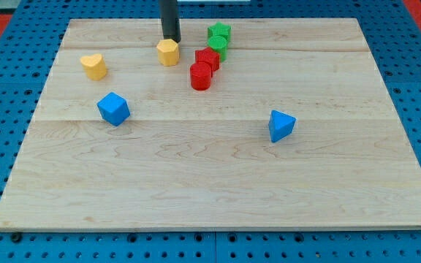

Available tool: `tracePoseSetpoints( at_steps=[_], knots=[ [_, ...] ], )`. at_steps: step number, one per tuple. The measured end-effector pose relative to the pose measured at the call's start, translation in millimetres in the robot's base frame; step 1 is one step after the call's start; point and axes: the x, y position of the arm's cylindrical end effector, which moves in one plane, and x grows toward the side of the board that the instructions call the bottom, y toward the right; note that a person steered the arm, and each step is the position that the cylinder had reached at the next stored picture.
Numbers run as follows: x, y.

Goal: Slightly move the red blocks to the right

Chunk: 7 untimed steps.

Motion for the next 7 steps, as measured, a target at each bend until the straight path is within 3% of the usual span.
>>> tracePoseSetpoints(
  at_steps=[4,7],
  knots=[
    [75,-16],
    [90,31]
  ],
)
